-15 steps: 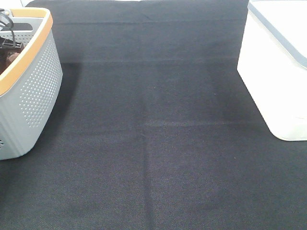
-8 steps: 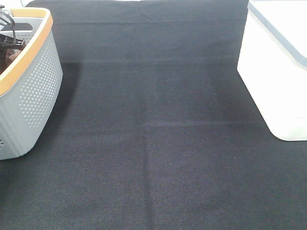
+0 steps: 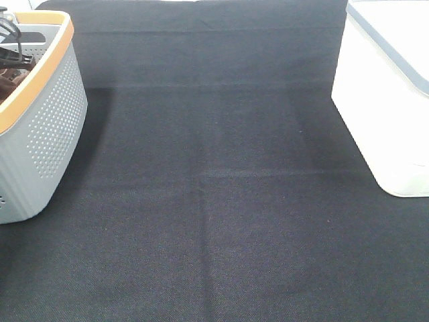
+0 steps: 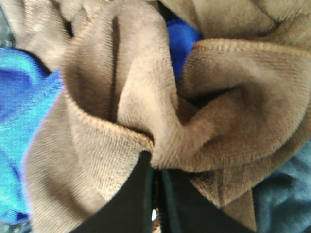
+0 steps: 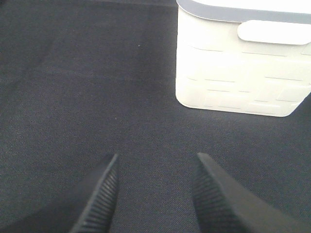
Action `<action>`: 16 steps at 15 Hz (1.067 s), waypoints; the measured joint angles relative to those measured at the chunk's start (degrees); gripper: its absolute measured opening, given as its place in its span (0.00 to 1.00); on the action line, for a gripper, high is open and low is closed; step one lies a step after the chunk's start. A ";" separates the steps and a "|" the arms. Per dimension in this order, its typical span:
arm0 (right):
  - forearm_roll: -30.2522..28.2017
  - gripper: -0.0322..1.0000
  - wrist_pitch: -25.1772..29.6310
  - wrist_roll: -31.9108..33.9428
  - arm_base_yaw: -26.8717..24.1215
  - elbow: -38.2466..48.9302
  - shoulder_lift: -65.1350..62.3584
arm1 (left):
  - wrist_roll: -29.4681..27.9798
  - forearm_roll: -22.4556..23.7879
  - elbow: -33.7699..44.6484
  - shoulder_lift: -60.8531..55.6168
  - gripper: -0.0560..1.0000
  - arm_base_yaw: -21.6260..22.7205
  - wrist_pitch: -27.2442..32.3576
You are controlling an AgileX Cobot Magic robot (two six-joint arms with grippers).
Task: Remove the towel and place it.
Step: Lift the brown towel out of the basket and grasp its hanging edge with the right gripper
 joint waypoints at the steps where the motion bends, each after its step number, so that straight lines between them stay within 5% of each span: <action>1: 0.00 0.48 0.00 0.00 0.00 0.00 0.00 | 0.00 0.00 0.00 0.00 0.06 0.00 0.00; 12: 0.00 0.48 0.00 0.00 0.00 0.00 0.00 | 0.00 0.23 0.00 -26.24 0.06 0.00 -1.32; 16: 0.00 0.48 0.00 0.00 0.00 0.00 0.00 | 0.00 -5.56 0.00 -31.74 0.06 0.00 -6.07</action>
